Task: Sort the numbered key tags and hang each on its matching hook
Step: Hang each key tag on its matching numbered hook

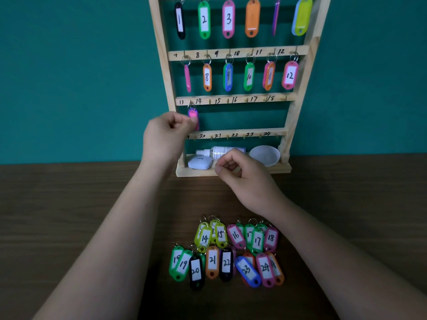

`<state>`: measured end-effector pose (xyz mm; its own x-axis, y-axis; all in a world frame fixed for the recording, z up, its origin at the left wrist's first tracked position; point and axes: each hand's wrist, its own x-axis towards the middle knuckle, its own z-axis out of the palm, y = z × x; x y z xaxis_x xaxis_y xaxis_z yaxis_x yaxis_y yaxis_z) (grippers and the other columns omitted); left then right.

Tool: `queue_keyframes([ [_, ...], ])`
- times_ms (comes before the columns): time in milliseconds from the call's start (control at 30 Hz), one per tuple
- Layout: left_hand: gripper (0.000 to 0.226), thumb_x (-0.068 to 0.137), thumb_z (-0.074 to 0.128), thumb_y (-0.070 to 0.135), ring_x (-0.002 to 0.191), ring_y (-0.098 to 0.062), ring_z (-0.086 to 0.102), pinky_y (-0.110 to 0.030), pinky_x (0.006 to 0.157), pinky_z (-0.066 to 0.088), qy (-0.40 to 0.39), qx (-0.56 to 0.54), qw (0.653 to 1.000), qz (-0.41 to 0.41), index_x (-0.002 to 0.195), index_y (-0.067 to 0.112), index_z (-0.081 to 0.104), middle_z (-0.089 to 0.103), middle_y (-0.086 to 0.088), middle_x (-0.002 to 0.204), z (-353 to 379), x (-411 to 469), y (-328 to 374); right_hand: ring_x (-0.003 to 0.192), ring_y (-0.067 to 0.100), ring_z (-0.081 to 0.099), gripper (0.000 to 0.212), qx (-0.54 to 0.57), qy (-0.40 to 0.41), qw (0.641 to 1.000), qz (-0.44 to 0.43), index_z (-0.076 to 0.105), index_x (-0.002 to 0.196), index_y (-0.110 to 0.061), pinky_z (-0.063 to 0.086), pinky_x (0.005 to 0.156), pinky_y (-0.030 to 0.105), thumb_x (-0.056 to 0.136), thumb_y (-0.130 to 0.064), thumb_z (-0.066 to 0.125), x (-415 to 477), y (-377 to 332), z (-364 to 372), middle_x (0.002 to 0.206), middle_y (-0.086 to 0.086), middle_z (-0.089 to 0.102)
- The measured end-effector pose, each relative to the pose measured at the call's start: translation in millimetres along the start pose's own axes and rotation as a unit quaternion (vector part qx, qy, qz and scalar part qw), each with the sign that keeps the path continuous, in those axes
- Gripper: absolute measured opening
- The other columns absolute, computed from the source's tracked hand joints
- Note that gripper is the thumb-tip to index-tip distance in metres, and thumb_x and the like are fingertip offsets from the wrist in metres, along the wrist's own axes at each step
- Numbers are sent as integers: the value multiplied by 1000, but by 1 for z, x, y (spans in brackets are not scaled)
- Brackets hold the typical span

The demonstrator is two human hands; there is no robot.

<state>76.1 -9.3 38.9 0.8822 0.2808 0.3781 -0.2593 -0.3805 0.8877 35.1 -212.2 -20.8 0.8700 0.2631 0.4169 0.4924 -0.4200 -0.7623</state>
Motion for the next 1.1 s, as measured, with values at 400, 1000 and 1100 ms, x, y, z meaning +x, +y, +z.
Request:
queue_keyframes([
  [400, 12, 90, 81, 37, 74, -4, 65, -28, 75, 52, -180, 163, 970, 1, 86, 27, 76, 74, 8, 83, -11, -38, -20, 103, -4, 61, 8, -54, -197, 979, 12, 75, 91, -34, 43, 81, 18, 91, -38, 82, -10, -6, 2, 99, -19, 72],
  [1000, 13, 94, 69, 36, 64, -2, 60, -27, 73, 50, -446, 291, 843, -70, 96, 26, 77, 77, 11, 80, -37, -65, -17, 116, 4, 45, 21, -147, -285, 947, 20, 74, 90, -38, 38, 110, 44, 82, -54, 86, -15, -17, 5, 108, -20, 56],
  [1100, 14, 94, 70, 41, 66, -2, 61, -27, 74, 49, -468, 284, 833, -76, 94, 29, 77, 77, 12, 81, -41, -64, -18, 117, 7, 47, 20, -151, -289, 945, 19, 74, 90, -39, 38, 112, 47, 82, -54, 85, -15, -16, 7, 107, -20, 57],
])
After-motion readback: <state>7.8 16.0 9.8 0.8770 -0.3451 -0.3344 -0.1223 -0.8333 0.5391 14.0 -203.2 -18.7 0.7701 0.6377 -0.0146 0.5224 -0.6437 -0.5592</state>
